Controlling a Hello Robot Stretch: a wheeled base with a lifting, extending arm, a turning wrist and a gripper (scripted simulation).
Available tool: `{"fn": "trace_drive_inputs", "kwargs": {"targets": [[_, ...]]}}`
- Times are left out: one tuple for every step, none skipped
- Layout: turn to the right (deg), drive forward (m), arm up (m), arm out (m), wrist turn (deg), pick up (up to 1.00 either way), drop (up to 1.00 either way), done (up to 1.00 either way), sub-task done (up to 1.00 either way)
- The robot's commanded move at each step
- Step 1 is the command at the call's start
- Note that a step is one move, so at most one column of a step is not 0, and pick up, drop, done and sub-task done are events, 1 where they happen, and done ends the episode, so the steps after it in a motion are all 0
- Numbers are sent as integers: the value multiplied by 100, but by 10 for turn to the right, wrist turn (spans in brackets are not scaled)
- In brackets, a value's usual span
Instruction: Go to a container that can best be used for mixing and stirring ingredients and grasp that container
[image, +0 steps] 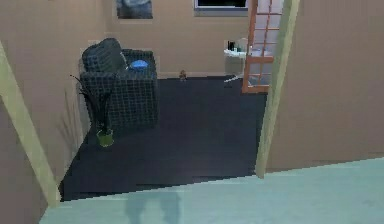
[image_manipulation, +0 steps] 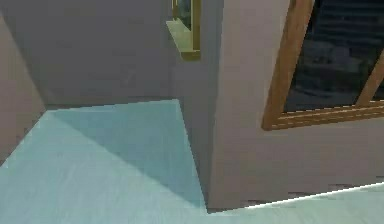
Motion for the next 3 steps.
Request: {"fn": "trace_drive_inputs", "kwargs": {"targets": [[0,100,0,0,0,0,0,0,0],[0,80,0,0,0,0,0,0,0],[450,0,0,0,0,0,0,0,0]]}}
